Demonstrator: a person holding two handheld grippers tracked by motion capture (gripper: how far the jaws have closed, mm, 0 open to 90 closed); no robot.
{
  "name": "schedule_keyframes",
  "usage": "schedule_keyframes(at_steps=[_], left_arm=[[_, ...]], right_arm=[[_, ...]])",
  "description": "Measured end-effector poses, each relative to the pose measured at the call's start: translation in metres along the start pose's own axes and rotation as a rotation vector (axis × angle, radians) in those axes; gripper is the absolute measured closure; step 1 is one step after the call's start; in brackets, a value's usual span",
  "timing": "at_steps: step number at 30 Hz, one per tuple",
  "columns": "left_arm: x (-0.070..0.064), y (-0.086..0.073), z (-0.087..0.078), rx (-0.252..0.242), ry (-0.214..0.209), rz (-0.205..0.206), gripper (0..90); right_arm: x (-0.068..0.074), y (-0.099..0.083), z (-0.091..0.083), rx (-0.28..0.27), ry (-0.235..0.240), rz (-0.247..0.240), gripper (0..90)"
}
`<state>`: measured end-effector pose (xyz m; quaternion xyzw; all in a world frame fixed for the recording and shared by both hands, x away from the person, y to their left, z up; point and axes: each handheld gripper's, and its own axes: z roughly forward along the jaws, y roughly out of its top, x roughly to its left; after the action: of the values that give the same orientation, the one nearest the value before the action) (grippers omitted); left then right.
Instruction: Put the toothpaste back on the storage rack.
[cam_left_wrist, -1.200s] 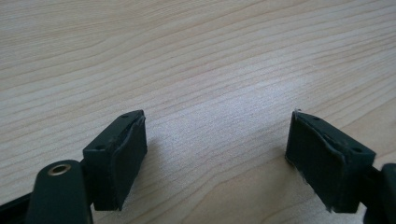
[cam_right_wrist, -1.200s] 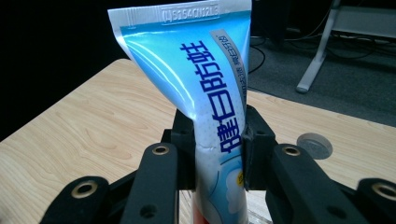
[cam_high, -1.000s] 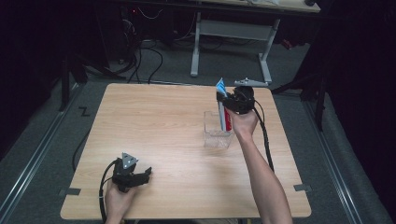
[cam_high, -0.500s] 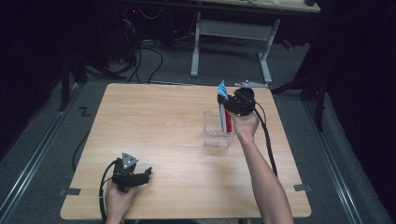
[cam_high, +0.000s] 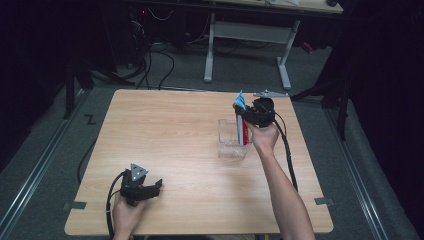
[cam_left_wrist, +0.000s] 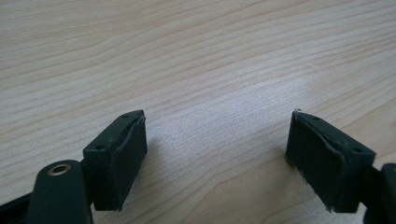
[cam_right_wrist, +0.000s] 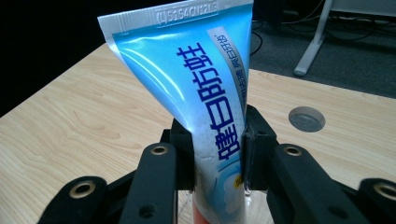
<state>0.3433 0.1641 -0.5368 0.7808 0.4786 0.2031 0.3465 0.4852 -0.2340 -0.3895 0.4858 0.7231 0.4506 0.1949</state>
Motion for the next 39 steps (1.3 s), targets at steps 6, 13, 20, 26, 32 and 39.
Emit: schedule_keyframes(at_steps=[6,13,20,26,32,39], left_arm=[[0.000,0.000,0.000,0.000,0.000,0.000,20.7],[0.000,0.000,0.000,0.000,0.000,0.000,20.7],[0.000,0.000,0.000,0.000,0.000,0.000,20.8],[0.000,0.000,0.000,0.000,0.000,0.000,20.7],[0.000,0.000,0.000,0.000,0.000,0.000,20.8],[0.000,0.000,0.000,0.000,0.000,-0.001,20.8]], right_arm=[[0.000,-0.002,0.001,0.017,0.002,-0.004,70.4],[0.000,-0.004,0.001,0.028,0.007,-0.011,70.2],[0.000,-0.006,0.001,0.035,0.009,-0.007,70.1],[-0.005,-0.012,0.000,0.042,0.011,0.009,70.0],[-0.006,-0.015,-0.002,0.044,0.018,0.012,69.8],[-0.001,-0.015,-0.003,0.051,0.022,-0.008,69.5]])
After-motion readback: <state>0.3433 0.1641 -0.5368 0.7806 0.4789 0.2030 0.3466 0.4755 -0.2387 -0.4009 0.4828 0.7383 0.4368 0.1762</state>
